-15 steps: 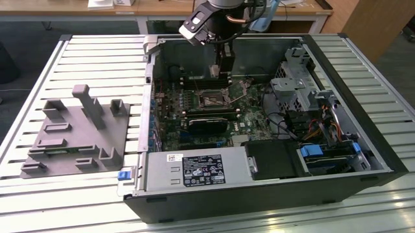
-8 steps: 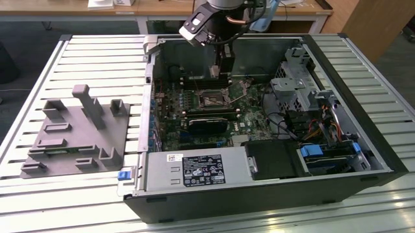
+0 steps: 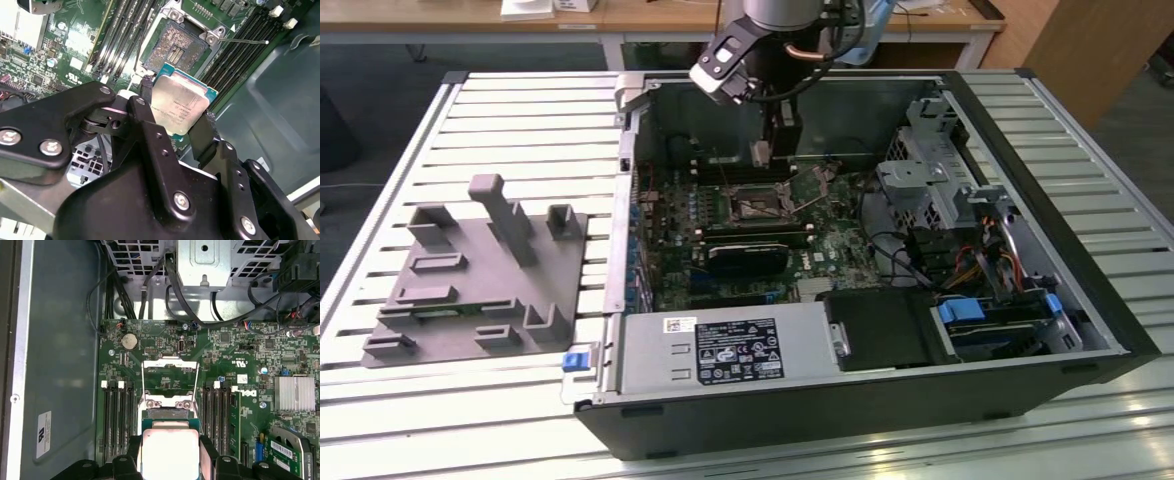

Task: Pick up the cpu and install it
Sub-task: 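Place the cpu into insertion slot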

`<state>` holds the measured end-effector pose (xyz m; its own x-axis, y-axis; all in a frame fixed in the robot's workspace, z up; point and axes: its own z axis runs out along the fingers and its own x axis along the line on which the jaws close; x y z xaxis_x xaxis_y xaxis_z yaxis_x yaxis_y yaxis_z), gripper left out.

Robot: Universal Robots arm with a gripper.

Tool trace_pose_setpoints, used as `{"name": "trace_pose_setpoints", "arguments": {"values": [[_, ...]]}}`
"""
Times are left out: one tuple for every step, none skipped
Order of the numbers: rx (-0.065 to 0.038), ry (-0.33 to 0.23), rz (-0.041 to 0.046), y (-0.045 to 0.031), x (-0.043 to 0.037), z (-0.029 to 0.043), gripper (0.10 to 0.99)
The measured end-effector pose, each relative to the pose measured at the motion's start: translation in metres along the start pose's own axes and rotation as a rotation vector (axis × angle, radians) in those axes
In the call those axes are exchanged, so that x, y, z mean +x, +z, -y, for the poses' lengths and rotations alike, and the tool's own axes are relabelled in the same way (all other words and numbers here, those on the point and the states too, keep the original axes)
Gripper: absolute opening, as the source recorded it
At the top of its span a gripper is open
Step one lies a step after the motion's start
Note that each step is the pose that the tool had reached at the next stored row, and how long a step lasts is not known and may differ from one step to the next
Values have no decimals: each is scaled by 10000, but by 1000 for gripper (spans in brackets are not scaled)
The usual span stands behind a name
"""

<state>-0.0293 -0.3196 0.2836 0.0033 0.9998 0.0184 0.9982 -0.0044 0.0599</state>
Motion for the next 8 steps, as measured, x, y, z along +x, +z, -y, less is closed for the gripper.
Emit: {"name": "trace_pose_setpoints", "arguments": {"values": [[0,0,0,5,0,0,541],[1,0,2,5,0,0,541],[2,0,3,5,0,0,541],[1,0,2,7,0,0,541],[-1,-1,-1,11,0,1,541],[-2,-7,-4,16,0,2,541],[-1,-18,-3,21,0,2,541],[0,-30,-1,28,0,3,541]]}}
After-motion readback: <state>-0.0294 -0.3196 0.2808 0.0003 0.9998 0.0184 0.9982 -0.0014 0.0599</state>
